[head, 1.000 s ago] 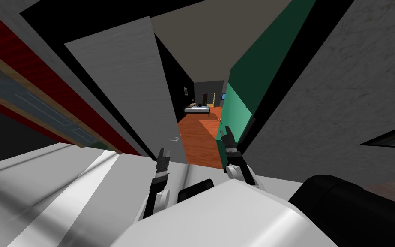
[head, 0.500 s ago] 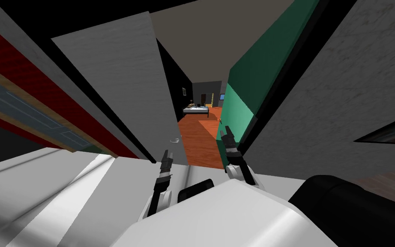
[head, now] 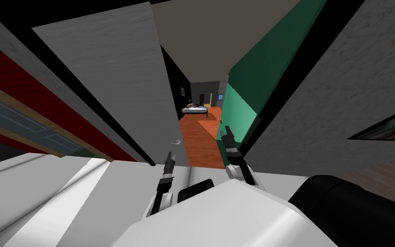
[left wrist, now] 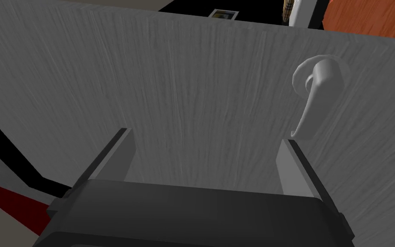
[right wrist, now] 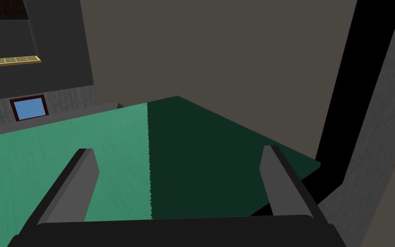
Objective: Push the door open
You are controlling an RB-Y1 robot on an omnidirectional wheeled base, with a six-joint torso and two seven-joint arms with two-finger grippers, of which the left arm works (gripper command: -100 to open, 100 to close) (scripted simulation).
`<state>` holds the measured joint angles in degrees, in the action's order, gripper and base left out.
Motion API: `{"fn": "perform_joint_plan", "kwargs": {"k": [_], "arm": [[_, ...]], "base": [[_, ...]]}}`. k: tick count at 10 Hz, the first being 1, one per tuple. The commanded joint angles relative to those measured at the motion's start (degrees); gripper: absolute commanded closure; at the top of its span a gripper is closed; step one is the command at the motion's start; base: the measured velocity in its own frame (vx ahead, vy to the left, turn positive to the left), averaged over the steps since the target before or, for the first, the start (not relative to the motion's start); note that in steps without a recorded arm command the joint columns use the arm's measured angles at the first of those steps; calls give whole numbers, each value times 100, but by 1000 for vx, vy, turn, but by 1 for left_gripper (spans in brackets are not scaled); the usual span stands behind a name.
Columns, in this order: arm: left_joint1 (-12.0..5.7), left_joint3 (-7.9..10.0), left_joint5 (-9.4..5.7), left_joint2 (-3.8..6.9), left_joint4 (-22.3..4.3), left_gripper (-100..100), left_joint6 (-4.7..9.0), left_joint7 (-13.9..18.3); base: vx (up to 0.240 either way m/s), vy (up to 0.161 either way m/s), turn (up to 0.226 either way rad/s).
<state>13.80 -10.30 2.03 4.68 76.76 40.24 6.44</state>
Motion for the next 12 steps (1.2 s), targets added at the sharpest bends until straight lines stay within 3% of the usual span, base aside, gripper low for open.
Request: {"fn": "perform_joint_plan", "kwargs": {"k": [1, 7, 12], "arm": [[-25, -77, 28, 4, -263, -100, 29, -25], [-267, -266, 94, 19, -1204, -100, 126, -81], [-377, -352, 124, 16, -1635, -100, 170, -106]], "base": [[67, 111, -84], [68, 116, -70], [51, 82, -39]]}}
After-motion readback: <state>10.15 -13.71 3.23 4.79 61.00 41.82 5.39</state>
